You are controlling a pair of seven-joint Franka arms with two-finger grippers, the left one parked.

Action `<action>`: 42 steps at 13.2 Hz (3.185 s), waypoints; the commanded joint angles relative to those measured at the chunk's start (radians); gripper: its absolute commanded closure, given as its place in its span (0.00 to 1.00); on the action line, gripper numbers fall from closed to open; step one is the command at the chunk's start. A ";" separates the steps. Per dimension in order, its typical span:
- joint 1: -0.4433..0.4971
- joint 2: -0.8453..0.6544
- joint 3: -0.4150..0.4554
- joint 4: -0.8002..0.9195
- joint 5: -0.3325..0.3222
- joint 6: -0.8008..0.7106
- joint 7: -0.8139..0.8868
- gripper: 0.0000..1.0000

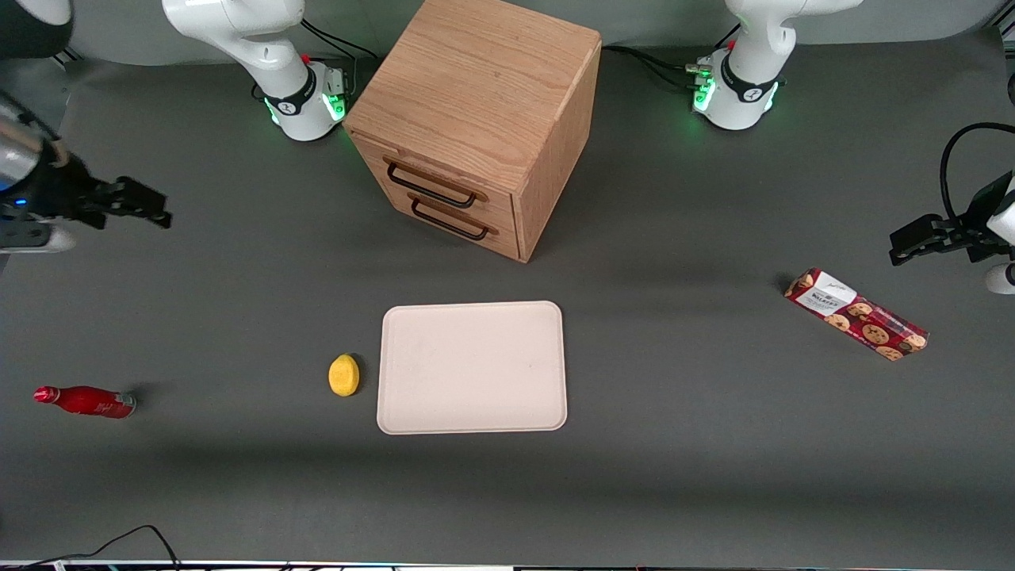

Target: Open upper drawer

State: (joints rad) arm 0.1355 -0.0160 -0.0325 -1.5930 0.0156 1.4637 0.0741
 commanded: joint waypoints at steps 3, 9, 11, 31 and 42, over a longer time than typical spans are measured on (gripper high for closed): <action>0.176 0.007 -0.004 0.008 0.066 -0.036 0.013 0.00; 0.351 0.039 -0.015 0.013 0.099 -0.019 0.013 0.00; 0.357 0.045 -0.015 0.007 0.159 -0.009 0.012 0.00; 0.385 0.249 0.077 -0.042 0.231 0.133 -0.173 0.00; 0.383 0.251 0.082 -0.159 0.251 0.196 -0.390 0.00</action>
State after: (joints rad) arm 0.5147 0.2434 0.0478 -1.7312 0.2608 1.6468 -0.2712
